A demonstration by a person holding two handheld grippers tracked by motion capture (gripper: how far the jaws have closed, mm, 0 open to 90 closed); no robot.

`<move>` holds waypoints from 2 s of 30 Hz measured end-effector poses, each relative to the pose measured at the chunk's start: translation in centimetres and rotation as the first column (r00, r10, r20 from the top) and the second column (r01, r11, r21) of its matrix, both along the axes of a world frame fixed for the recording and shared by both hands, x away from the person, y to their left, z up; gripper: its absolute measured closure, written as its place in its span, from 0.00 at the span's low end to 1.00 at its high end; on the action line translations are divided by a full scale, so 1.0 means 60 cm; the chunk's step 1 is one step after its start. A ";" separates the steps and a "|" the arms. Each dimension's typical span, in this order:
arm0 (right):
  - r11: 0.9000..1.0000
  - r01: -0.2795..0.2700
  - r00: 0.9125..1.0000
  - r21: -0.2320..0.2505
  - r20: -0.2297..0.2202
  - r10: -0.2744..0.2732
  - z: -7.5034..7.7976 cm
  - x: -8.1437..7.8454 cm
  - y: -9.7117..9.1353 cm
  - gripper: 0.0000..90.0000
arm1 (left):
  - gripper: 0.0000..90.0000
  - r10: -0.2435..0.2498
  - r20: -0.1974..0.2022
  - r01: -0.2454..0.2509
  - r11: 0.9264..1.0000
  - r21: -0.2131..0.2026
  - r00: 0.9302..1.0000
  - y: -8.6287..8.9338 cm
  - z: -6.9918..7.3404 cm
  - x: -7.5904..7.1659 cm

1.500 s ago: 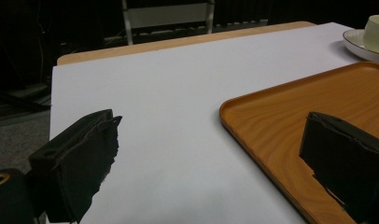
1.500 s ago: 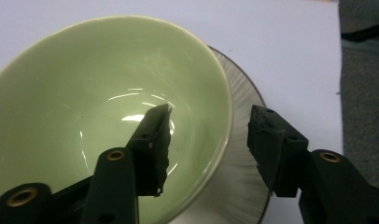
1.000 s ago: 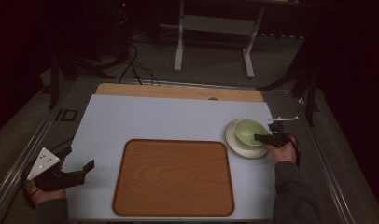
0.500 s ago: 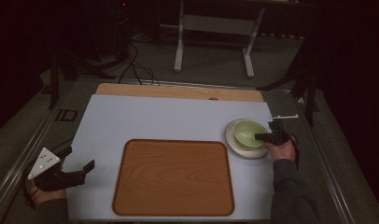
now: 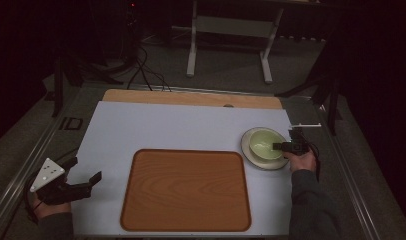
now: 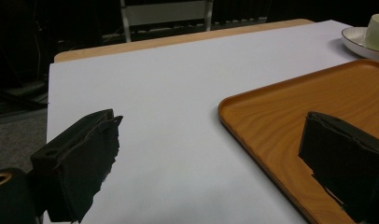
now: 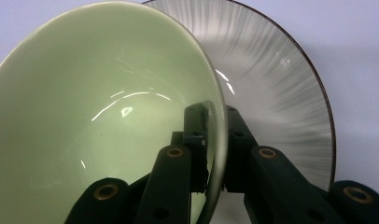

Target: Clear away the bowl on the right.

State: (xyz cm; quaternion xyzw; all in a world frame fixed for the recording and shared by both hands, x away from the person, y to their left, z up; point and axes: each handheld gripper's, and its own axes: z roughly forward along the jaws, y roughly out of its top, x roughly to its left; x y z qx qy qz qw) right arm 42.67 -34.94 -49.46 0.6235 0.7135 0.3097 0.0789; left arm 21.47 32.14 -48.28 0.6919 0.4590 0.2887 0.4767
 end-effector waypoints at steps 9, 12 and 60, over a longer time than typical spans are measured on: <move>1.000 0.001 1.000 0.011 0.016 -0.001 0.005 -0.007 -0.003 0.93 | 0.05 0.000 -0.001 0.000 1.000 0.003 1.000 -0.001 0.000 0.000; 1.000 0.004 1.000 0.013 0.022 -0.004 0.007 -0.010 -0.005 0.93 | 0.06 0.002 0.003 -0.002 1.000 -0.001 1.000 0.000 0.001 0.000; 0.995 -0.096 0.987 0.007 0.131 0.095 0.076 -0.039 0.042 0.92 | 0.07 0.019 0.014 -0.019 1.000 -0.003 1.000 0.001 0.002 -0.002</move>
